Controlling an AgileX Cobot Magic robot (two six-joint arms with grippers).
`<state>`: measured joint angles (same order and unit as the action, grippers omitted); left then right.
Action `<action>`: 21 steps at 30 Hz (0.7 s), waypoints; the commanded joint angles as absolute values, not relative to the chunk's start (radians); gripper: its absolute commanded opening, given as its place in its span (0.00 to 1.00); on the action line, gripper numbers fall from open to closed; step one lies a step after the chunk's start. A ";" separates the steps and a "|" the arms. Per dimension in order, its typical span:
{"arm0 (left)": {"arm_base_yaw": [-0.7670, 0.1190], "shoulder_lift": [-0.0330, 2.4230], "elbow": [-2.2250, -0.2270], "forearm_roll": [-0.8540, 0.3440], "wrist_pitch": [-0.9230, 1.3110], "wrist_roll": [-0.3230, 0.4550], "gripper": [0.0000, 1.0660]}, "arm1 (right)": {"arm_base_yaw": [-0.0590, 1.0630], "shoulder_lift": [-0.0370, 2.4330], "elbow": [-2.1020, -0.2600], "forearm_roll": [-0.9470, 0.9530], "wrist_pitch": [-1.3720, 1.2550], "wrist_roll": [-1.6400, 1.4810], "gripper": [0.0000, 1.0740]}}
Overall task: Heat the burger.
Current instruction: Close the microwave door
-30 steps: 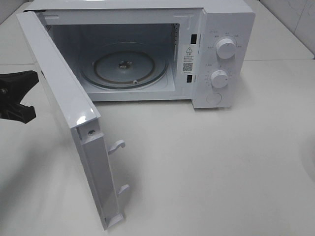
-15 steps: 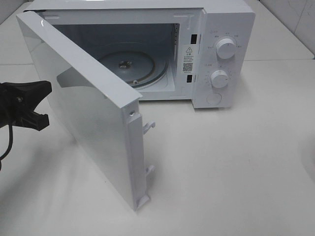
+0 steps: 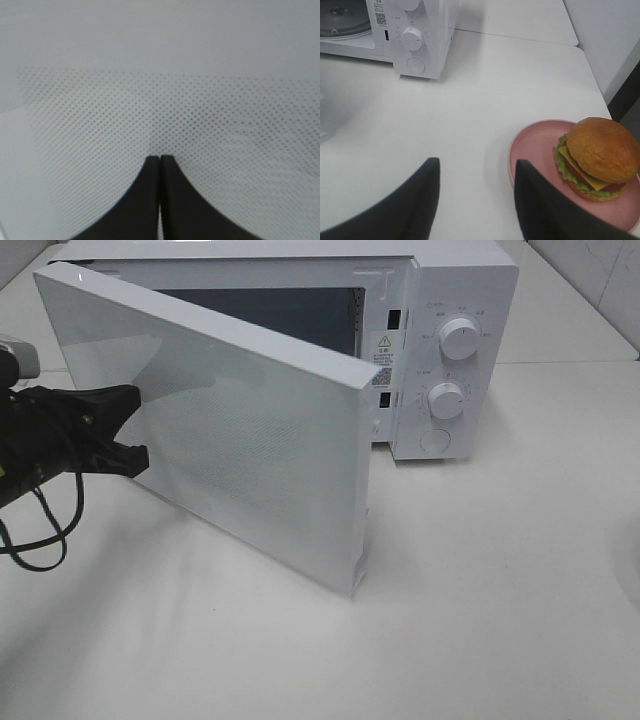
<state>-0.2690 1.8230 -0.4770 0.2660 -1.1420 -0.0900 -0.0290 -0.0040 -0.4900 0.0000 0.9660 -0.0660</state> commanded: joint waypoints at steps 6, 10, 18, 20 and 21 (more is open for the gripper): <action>-0.350 1.863 -0.563 0.155 -1.148 -0.084 0.00 | -0.031 -0.031 -0.492 0.000 0.961 -0.058 0.46; -0.382 1.866 -0.594 0.039 -1.148 -0.037 0.00 | -0.031 -0.031 -0.492 0.000 0.961 -0.058 0.46; -0.445 1.905 -0.662 -0.142 -1.147 0.055 0.00 | -0.031 -0.031 -0.492 0.000 0.961 -0.058 0.46; -0.452 1.919 -0.686 -0.156 -1.147 0.058 0.00 | -0.031 -0.031 -0.492 0.000 0.961 -0.058 0.46; -0.456 1.927 -0.699 -0.161 -1.146 0.058 0.00 | -0.031 -0.031 -0.492 0.000 0.961 -0.058 0.46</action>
